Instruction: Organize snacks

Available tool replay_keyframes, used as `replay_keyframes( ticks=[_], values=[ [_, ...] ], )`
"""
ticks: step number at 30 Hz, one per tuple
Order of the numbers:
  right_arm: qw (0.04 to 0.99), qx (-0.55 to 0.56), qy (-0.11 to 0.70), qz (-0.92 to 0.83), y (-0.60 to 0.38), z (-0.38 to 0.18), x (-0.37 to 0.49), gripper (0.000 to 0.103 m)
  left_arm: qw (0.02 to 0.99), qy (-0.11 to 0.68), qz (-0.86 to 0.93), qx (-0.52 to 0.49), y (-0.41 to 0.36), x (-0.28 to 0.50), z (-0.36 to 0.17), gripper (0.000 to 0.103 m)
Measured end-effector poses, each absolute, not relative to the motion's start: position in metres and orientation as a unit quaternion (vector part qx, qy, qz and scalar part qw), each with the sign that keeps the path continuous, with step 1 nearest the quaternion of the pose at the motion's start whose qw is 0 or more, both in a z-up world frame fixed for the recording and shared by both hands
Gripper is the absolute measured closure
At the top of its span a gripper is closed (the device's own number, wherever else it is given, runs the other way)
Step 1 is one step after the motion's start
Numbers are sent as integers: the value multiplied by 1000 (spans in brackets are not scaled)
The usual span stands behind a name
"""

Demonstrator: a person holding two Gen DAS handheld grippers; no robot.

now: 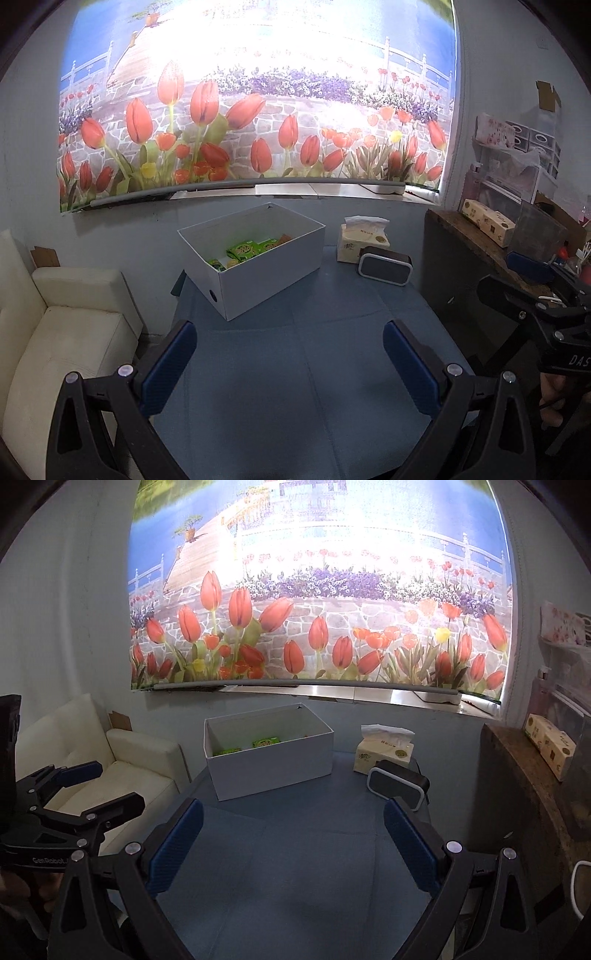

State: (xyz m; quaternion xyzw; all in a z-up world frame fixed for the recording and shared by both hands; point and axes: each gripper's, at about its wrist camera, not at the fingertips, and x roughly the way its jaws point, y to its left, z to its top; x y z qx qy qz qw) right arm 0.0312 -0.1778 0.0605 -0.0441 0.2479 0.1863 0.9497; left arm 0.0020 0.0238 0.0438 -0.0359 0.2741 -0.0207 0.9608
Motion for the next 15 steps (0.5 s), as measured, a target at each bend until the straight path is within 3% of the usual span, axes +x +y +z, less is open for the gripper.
replay_keyframes(
  ticks=[15],
  values=[
    [947,-43,253,193,-180,55,11,2,958,284,-24,-30,19,-20,54,0]
  ],
)
